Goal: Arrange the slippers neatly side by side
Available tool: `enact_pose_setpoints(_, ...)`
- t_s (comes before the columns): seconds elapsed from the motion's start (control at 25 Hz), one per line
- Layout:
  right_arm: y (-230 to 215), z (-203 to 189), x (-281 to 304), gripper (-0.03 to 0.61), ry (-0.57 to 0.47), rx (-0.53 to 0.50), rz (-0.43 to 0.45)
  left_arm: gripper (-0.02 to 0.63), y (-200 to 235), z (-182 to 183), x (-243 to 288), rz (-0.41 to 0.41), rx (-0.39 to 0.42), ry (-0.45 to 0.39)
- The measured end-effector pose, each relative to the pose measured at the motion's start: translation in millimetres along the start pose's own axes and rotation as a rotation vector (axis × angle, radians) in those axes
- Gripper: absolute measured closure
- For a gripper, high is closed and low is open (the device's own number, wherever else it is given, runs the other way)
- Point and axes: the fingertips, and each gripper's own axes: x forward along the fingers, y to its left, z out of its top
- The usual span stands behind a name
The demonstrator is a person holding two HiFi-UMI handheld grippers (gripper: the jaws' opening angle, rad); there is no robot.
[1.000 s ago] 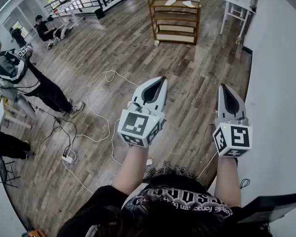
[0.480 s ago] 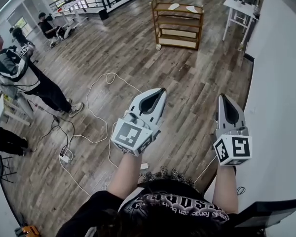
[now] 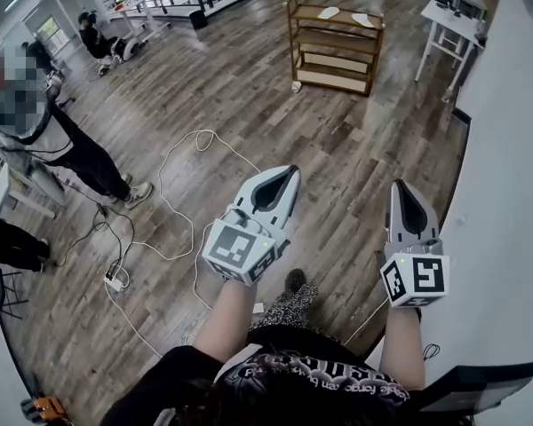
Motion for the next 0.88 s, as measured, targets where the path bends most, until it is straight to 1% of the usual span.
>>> enact_pose_setpoints(0.24, -28, -10, 90, 0.575, 0.011, -0.033, -0.033, 0.617, 72, -13, 75, -0.022, 0.0, -0.002)
enact_pose_setpoints(0.36, -46, -11, 136, 0.575, 0.009, -0.032, -0.067, 0.617, 109, -13, 110, -0.029, 0.005, -0.007)
enact_pose_setpoints(0.48, -57, -16, 176, 0.575, 0.018, -0.022, -0.095, 0.617, 146, -16, 140, -0.019, -0.009, -0.005)
enact_pose_setpoints(0.64, -71, -25, 216, 0.57, 0.03, -0.004, -0.098, 0.618, 172, -23, 178, -0.03, -0.012, 0.008)
enact_pose_setpoints(0.8, -90, -35, 256, 0.531, 0.05, 0.002, -0.091, 0.617, 187, -34, 214, -0.05, -0.017, 0.024)
enact_pose_setpoints(0.88, -105, -39, 278, 0.528, 0.052, -0.001, -0.091, 0.617, 198, -41, 237, -0.047, -0.018, 0.034)
